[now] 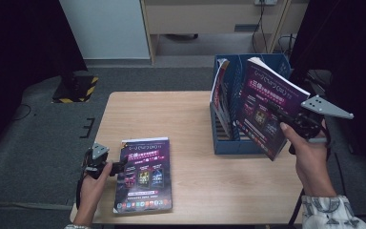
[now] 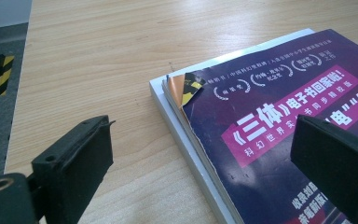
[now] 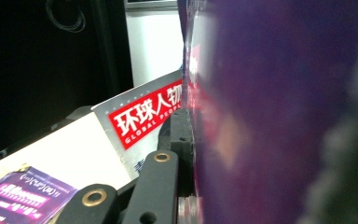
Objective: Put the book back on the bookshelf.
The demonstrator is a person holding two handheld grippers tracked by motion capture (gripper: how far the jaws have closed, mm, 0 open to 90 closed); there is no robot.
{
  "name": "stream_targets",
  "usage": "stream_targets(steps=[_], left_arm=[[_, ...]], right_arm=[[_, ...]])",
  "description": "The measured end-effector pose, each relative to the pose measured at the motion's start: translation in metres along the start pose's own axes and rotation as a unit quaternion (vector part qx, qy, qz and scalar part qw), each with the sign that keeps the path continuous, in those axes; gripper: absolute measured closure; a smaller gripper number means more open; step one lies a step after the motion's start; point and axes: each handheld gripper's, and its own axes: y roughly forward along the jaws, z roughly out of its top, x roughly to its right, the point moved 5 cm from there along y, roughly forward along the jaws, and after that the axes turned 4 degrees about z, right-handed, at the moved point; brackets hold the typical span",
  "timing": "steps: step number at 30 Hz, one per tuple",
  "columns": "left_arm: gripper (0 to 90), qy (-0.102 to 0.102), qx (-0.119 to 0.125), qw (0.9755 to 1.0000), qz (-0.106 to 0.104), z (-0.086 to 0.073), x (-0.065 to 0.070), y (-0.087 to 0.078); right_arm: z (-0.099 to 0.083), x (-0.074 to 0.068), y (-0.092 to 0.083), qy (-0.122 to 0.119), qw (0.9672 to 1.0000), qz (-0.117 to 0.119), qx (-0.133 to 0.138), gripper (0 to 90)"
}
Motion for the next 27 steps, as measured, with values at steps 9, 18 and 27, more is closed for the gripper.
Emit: stream_targets(steps=[9, 18, 27], left_arm=[[4.8, 0.003, -0.002, 1.0000, 0.003, 0.000, 0.001, 0.000], [4.8, 0.002, -0.001, 1.0000, 0.004, -0.001, 0.000, -0.001], [4.8, 0.002, 0.001, 1.0000, 0.003, 0.000, 0.000, -0.001]], right_arm=[[0.004, 0.008, 0.011, 0.000, 0.9998, -0.022, 0.000, 82.6], [0.008, 0.017, 0.024, 0.006, 0.9989, -0.045, 0.005, 82.6], [0.007, 0.026, 0.036, 0.012, 0.9975, -0.070, 0.004, 82.6]])
